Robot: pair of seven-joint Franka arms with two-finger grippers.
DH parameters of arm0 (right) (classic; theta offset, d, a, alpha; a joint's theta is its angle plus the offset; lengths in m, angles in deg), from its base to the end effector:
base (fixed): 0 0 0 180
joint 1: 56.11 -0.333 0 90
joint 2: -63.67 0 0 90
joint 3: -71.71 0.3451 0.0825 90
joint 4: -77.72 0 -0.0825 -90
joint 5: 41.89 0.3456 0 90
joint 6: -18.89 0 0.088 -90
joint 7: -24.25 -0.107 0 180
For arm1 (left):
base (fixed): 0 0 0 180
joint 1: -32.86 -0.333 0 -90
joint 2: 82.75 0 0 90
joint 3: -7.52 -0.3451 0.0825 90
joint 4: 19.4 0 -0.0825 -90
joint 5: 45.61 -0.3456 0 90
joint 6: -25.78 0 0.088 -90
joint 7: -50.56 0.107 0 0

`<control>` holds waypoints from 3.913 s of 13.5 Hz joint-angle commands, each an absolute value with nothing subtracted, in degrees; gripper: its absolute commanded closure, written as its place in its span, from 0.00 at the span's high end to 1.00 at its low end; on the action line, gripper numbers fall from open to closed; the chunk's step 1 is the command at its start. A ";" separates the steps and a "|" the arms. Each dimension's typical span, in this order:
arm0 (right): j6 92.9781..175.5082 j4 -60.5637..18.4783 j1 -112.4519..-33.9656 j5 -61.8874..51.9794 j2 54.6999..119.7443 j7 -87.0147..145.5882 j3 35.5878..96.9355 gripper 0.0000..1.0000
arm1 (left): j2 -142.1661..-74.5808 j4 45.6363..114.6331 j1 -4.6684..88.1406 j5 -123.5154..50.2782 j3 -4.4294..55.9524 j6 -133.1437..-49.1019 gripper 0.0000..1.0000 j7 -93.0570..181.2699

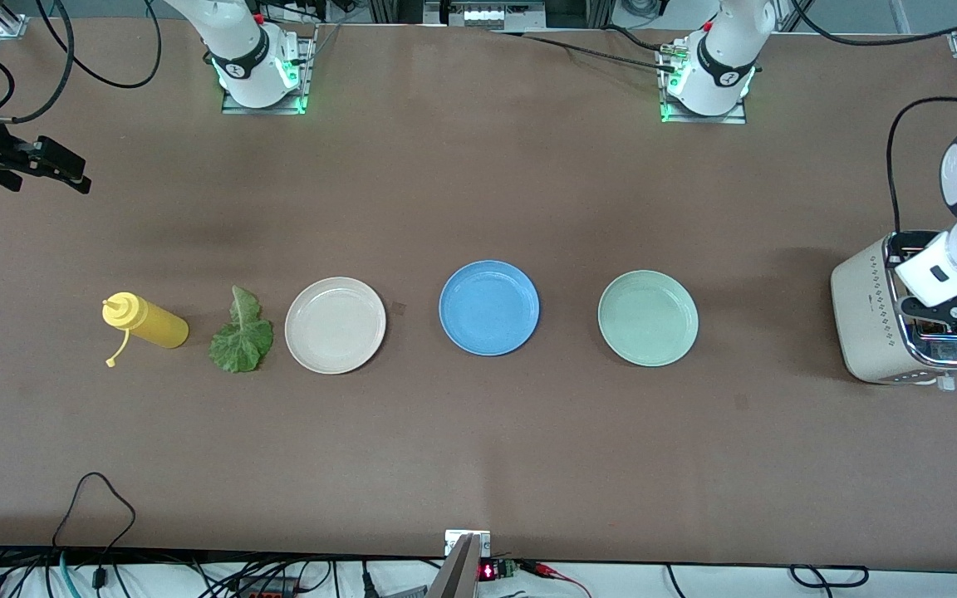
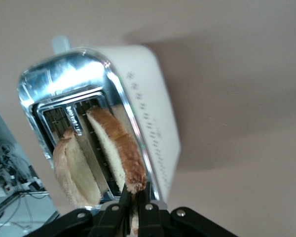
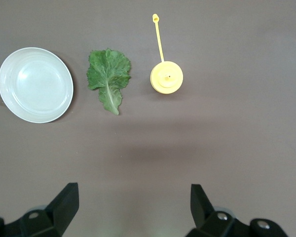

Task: Make sandwich in blue plate with both arms
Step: 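Lift the bread slice with the left gripper and place it on the blue plate, then retract the left gripper while the right gripper reaches the lettuce leaf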

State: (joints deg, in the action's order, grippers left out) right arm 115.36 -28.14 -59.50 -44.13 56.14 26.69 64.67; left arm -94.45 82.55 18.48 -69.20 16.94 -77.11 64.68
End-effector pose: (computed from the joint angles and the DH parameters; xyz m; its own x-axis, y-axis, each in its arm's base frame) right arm 0.4738 -0.0379 0.6072 0.9993 -0.0151 -0.0344 -0.0144 -0.9997 0.0212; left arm 0.5636 0.0896 0.4764 0.9321 -0.2367 -0.2742 -0.3124 -0.9084 -0.2779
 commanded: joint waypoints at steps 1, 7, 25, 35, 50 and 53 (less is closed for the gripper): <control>115.04 -28.19 -59.63 -44.70 55.14 26.54 64.68 1.00 | -94.18 73.35 18.62 -69.96 25.25 -66.54 0.01 65.23; 115.13 -28.19 -59.54 -44.70 55.23 26.54 64.68 1.00 | -97.94 69.98 20.46 -46.55 33.19 -68.24 0.01 58.50; 115.30 -28.19 -58.84 -44.70 55.58 26.54 64.68 1.00 | -122.82 71.82 40.51 2.18 33.19 -98.41 0.00 68.70; 117.85 -27.58 -59.54 -44.79 58.74 26.28 65.03 1.00 | -129.77 73.15 38.57 7.74 33.01 -100.35 0.53 84.04; 126.89 -25.73 -64.97 -42.86 76.84 25.75 65.21 1.00 | -108.43 68.86 31.72 -57.34 26.86 -76.38 1.00 73.67; 133.29 -25.73 -66.83 -42.94 82.90 25.75 65.21 1.00 | -106.93 58.16 31.72 -61.43 26.77 -64.27 1.00 73.50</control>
